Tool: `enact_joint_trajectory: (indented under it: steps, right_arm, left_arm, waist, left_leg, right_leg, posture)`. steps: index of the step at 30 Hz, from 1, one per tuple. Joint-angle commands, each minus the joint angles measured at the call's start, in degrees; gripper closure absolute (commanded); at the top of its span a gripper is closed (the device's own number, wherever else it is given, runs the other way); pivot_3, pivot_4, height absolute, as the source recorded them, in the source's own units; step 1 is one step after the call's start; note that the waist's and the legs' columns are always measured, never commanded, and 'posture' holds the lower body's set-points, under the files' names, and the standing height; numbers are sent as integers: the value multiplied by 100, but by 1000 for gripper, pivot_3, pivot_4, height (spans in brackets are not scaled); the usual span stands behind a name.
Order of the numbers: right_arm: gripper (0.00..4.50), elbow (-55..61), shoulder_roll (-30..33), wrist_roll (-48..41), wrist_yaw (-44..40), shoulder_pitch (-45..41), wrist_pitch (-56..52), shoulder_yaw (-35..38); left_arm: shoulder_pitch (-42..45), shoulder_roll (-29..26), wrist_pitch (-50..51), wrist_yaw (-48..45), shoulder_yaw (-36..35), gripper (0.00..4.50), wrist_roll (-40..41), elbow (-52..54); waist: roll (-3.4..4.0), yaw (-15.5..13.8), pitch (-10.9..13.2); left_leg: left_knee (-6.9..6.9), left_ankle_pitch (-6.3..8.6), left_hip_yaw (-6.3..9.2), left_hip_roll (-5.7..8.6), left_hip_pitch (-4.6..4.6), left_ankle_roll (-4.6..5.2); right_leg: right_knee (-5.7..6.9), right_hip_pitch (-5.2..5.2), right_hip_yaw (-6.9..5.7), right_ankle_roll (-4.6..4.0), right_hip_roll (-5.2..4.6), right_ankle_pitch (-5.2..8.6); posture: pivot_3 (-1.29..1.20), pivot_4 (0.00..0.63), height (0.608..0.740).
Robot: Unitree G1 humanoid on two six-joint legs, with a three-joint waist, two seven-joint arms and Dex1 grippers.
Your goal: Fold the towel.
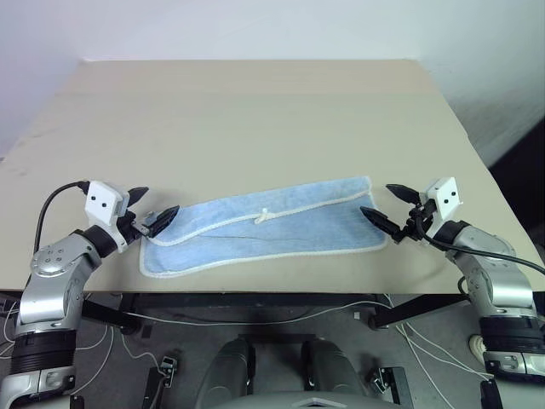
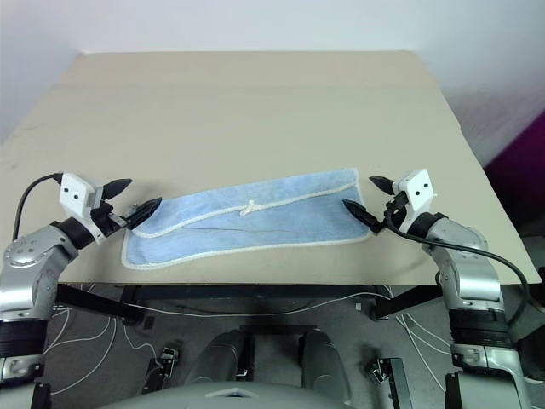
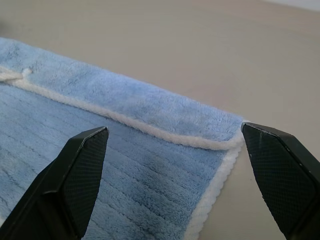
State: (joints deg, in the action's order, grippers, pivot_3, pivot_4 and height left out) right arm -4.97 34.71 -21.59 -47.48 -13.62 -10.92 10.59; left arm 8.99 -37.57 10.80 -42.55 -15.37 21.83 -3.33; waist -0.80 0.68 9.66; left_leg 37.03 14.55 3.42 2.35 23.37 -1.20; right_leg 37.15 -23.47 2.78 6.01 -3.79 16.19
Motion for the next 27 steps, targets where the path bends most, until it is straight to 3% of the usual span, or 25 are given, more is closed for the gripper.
enact_joint_trajectory:
  steps: [1,18,27]
  right_arm:
    - [0,192,-25,-103,4,-5,25,94]
    - [0,407,315,-174,-241,210,-228,263]
    - [0,729,578,-141,-171,378,-223,529]
  left_arm:
    - [-94,25,-29,40,-39,63,-8,304]
    - [-645,2,334,62,-15,63,91,1334]
    - [-122,-936,-123,-1333,483,63,-219,776]
  waist:
    - [0,1,0]
    - [1,-8,0]
    - [2,2,1]
  left_leg:
    - [0,0,0,0,0,0]
    - [-2,0,1,0,0,0]
    - [-2,0,-1,0,0,0]
  right_leg:
    - [0,0,0,0,0,0]
    - [-1,0,1,-1,-2,0]
    - [-4,2,1,-2,-1,1]
  posture:
    - [0,150,740]
    - [0,150,740]
    - [0,150,740]
